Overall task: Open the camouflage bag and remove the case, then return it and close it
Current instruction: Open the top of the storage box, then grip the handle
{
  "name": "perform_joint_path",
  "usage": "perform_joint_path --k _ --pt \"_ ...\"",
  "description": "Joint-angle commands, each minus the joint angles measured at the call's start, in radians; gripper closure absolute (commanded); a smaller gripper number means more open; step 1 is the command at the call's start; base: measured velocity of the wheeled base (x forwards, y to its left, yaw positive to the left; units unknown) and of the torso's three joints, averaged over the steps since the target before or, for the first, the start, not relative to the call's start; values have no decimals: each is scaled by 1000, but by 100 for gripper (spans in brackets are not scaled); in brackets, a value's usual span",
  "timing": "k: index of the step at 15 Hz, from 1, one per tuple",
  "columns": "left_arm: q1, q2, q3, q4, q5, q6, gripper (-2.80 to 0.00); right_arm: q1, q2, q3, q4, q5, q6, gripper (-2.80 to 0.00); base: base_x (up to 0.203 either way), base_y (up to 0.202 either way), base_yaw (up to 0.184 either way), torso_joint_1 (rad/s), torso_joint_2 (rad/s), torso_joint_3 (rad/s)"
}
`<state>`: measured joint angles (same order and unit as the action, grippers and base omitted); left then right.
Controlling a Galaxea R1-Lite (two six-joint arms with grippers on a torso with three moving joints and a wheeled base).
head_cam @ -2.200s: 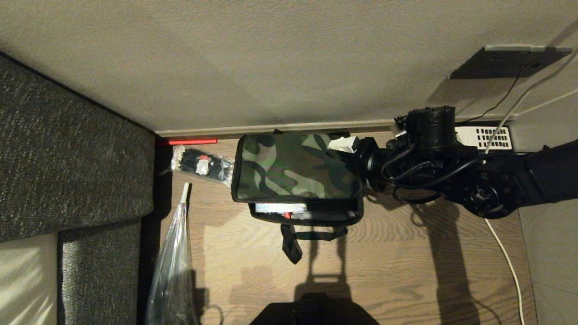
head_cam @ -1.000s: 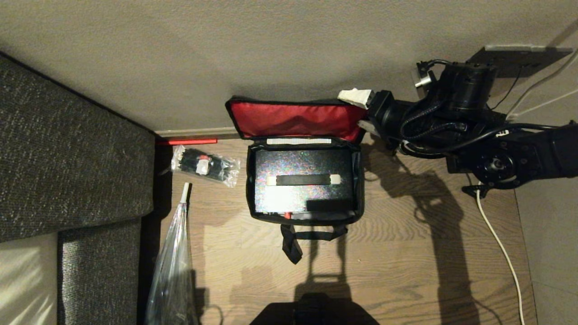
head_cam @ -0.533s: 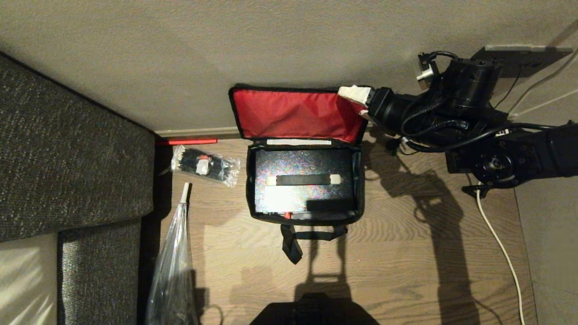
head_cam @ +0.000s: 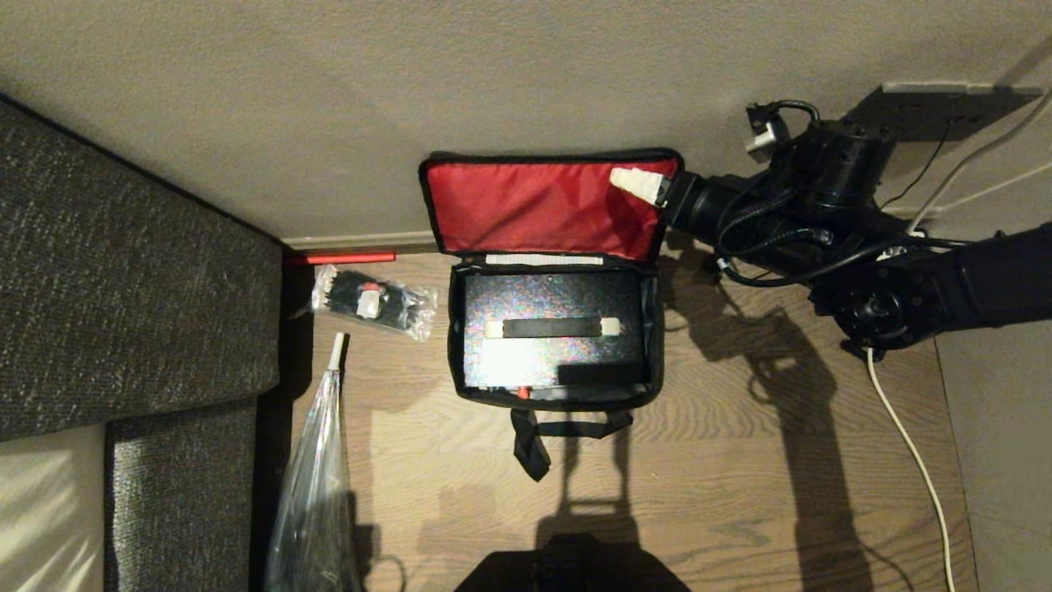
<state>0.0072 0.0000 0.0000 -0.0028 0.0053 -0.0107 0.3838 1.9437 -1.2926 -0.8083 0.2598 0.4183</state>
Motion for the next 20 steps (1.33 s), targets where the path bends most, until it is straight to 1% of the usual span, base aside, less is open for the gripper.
perform_joint_path --k 1,3,6,8,9,11,12,14,17,18,20 --pt "0 0 2 0 1 0 0 0 20 9 -42 -2 -18 -280 0 0 0 0 0 0" --pt "0 0 2 0 1 0 0 -6 27 4 -60 -7 -21 -280 0 0 0 0 0 0" --pt "0 0 2 0 1 0 0 -8 7 19 -41 -8 -29 -280 0 0 0 0 0 0" --pt "0 0 2 0 1 0 0 -8 -57 79 43 -7 -32 -280 0 0 0 0 0 0" --pt "0 0 2 0 1 0 0 -8 -99 109 122 -6 -36 -280 0 0 0 0 0 0" --pt "0 0 2 0 1 0 0 -6 -176 155 323 -5 -38 -280 0 0 0 0 0 0" --pt "0 0 2 0 1 0 0 -5 -202 180 381 -6 -37 -280 0 0 0 0 0 0" --pt "0 0 2 0 1 0 0 -3 -232 235 418 -6 -32 -280 0 0 0 0 0 0" --pt "0 0 2 0 1 0 0 -5 -276 356 416 -5 -35 -280 0 0 0 0 0 0" --pt "0 0 2 0 1 0 0 -5 -298 402 417 -6 -38 0 0 0 0 0 0 0" --pt "0 0 2 0 1 0 0 -9 -362 491 425 -8 -66 0 0 0 0 0 0 0"
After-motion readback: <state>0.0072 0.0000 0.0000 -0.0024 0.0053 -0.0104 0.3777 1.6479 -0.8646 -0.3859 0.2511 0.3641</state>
